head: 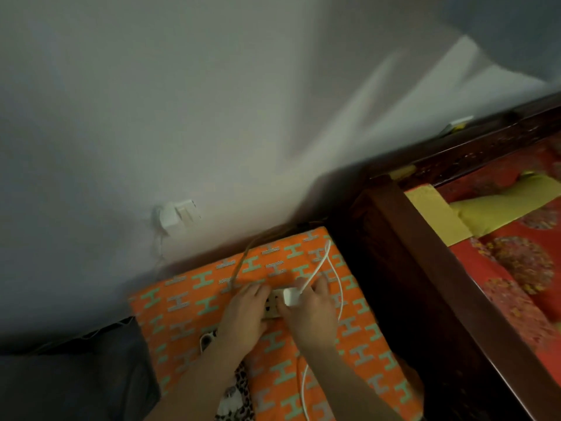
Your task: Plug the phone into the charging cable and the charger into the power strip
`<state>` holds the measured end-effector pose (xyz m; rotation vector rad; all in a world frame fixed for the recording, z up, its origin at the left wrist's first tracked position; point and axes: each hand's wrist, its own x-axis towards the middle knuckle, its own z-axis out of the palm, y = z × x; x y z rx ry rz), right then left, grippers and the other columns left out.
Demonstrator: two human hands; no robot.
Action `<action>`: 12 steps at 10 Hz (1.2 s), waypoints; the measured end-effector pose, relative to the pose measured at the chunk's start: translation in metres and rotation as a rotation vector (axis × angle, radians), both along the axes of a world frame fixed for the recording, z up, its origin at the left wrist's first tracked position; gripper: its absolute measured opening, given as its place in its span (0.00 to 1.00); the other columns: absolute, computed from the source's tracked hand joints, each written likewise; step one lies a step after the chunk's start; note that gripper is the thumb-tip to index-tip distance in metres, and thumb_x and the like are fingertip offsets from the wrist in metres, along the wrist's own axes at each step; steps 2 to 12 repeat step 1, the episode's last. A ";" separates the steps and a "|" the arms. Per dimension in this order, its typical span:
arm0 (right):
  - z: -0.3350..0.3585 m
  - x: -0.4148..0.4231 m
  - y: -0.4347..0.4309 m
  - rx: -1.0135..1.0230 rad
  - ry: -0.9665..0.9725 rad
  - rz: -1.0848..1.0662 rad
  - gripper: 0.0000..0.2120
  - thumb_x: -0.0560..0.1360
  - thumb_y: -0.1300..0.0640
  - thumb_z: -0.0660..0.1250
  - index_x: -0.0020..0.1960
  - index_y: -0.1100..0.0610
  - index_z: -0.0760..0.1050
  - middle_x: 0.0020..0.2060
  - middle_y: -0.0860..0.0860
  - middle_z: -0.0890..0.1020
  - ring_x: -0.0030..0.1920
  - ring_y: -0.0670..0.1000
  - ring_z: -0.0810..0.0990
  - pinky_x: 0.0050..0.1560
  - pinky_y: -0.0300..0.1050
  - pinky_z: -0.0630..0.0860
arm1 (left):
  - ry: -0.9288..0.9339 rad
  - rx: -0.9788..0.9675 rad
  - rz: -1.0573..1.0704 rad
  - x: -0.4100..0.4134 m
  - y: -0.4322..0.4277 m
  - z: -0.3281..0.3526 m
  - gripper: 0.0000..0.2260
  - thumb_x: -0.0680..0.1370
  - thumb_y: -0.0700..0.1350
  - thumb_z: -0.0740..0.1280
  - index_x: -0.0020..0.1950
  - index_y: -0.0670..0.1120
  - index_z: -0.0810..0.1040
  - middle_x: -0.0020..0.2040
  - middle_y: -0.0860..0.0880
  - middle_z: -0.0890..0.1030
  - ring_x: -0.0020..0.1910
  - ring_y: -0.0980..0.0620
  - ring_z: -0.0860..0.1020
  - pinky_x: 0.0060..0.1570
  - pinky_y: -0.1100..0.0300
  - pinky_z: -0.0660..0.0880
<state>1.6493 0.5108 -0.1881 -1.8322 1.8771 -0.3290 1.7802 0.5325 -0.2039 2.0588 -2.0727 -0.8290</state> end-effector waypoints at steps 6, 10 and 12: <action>0.018 -0.017 0.007 0.186 -0.096 -0.050 0.39 0.64 0.44 0.74 0.70 0.55 0.64 0.64 0.57 0.71 0.64 0.60 0.70 0.61 0.55 0.73 | 0.025 0.014 0.004 0.008 0.000 0.019 0.37 0.68 0.55 0.72 0.73 0.49 0.61 0.71 0.50 0.67 0.70 0.49 0.64 0.68 0.56 0.63; 0.018 -0.017 0.007 0.186 -0.096 -0.050 0.39 0.64 0.44 0.74 0.70 0.55 0.64 0.64 0.57 0.71 0.64 0.60 0.70 0.61 0.55 0.73 | 0.025 0.014 0.004 0.008 0.000 0.019 0.37 0.68 0.55 0.72 0.73 0.49 0.61 0.71 0.50 0.67 0.70 0.49 0.64 0.68 0.56 0.63; 0.018 -0.017 0.007 0.186 -0.096 -0.050 0.39 0.64 0.44 0.74 0.70 0.55 0.64 0.64 0.57 0.71 0.64 0.60 0.70 0.61 0.55 0.73 | 0.025 0.014 0.004 0.008 0.000 0.019 0.37 0.68 0.55 0.72 0.73 0.49 0.61 0.71 0.50 0.67 0.70 0.49 0.64 0.68 0.56 0.63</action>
